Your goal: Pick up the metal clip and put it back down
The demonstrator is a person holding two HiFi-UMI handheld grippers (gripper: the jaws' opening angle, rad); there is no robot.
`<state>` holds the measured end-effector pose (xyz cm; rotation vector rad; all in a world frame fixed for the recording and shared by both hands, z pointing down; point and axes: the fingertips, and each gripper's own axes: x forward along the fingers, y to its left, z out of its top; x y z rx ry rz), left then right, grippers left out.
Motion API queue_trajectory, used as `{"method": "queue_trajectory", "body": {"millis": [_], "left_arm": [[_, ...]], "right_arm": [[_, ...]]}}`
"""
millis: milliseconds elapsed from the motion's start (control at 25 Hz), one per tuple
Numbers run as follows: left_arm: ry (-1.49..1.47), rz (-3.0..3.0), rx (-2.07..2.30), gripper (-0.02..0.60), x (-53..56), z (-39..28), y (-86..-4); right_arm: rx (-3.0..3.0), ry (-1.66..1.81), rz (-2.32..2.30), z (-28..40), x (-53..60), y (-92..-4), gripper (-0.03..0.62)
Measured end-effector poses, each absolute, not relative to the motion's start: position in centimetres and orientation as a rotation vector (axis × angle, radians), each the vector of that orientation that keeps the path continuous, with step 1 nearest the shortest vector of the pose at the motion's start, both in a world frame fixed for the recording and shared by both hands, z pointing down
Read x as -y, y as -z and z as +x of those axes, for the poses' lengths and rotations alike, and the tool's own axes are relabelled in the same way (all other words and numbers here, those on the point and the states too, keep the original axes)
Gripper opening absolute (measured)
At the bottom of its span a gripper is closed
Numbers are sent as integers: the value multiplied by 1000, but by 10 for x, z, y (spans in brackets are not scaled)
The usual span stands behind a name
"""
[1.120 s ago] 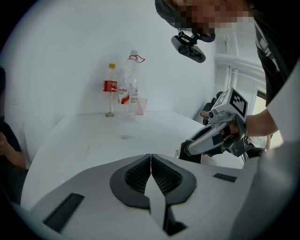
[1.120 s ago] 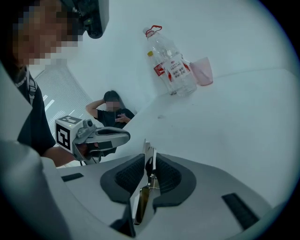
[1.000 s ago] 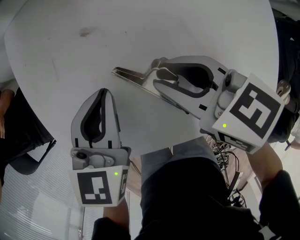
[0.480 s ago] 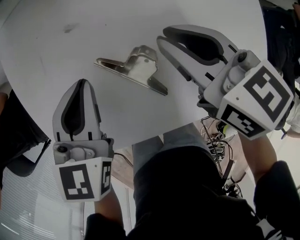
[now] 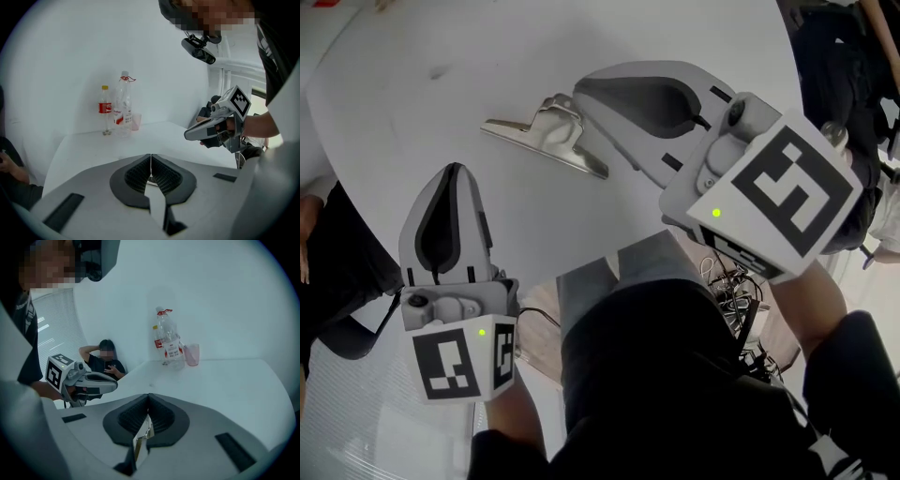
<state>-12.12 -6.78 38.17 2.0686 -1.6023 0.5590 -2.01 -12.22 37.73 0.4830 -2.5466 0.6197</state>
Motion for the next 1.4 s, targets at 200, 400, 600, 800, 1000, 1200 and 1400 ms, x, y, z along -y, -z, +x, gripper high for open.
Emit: {"method": "queue_trajectory", "body": {"millis": [200, 400, 600, 800, 1000, 1200, 1400], "left_arm": [[-561, 2090, 1603, 23, 68, -118, -360], [-557, 2116, 1611, 23, 74, -118, -341], [-552, 2134, 1616, 23, 76, -116, -320], [-541, 2160, 1628, 23, 79, -112, -300], [-520, 2185, 1628, 23, 75, -102, -286], [-488, 2214, 1656, 23, 76, -97, -266], [-471, 2232, 1683, 23, 75, -96, -247]], "right_arm": [[2561, -595, 496, -24, 121, -357, 18], [2594, -590, 507, -30, 124, -335, 20], [2594, -583, 502, -31, 124, -315, 19], [2621, -552, 501, -30, 123, -296, 20], [2637, -536, 502, -29, 116, -280, 20], [2658, -495, 504, -25, 112, -262, 18], [2681, -487, 515, -24, 107, -243, 18]]}}
